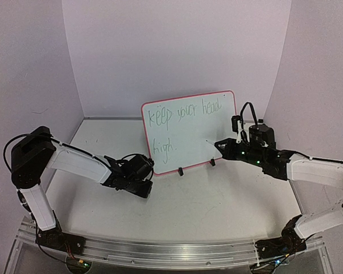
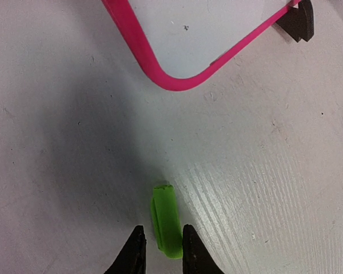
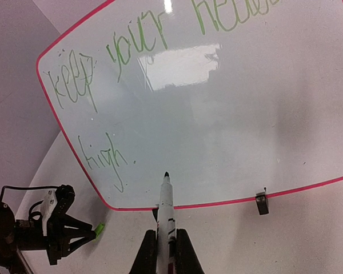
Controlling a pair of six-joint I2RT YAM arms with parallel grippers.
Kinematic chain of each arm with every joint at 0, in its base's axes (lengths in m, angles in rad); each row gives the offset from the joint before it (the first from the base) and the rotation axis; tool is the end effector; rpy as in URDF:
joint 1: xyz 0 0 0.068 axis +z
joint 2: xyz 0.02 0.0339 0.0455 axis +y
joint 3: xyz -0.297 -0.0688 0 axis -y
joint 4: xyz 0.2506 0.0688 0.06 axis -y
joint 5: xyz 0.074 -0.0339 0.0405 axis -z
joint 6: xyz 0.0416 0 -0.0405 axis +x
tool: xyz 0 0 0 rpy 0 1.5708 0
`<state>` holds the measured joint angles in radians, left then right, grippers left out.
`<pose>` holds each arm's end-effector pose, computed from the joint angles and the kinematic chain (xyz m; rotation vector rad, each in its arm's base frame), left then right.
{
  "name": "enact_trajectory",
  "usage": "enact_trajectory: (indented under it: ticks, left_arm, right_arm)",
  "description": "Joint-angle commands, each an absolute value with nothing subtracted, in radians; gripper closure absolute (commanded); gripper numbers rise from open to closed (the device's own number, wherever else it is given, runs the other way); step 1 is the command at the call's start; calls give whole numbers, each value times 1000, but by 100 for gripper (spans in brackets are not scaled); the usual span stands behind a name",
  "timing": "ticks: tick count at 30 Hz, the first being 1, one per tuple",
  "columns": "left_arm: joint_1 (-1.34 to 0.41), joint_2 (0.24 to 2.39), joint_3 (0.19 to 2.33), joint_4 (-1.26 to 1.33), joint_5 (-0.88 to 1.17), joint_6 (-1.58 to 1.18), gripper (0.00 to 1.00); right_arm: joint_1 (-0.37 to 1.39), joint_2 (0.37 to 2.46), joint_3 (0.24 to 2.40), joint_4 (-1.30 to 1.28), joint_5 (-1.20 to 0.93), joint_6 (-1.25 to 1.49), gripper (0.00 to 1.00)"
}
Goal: Write a sentence on the whiteboard
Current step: Pick up the pen cap from the center of the board.
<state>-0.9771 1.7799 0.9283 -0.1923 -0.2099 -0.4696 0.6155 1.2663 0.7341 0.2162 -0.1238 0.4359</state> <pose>0.2027 -0.2849 0.1559 0.5811 2.5347 -0.2588 0.2313 0.1698 0.2856 -0.2648 1.9540 0.8224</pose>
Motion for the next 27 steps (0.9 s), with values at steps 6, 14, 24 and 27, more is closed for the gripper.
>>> enact_trajectory:
  ticks: [6,14,24,27]
  left_arm:
    - [-988,1816,975,-218,-214,-448,79]
    - [-991,1829,979,-242,-219,-445,90]
    - [-991,1748,907,-232,-199,-442,100]
    - [-991,1675,872,-218,-177,-417,100]
  right_arm:
    - [611,1258,722,236,-107,447,100]
    - [611,1256,719,236,-103,449,100]
    - [611,1250,727,229,-155,443,100]
    - [599,1224,731,218,-214,431,100]
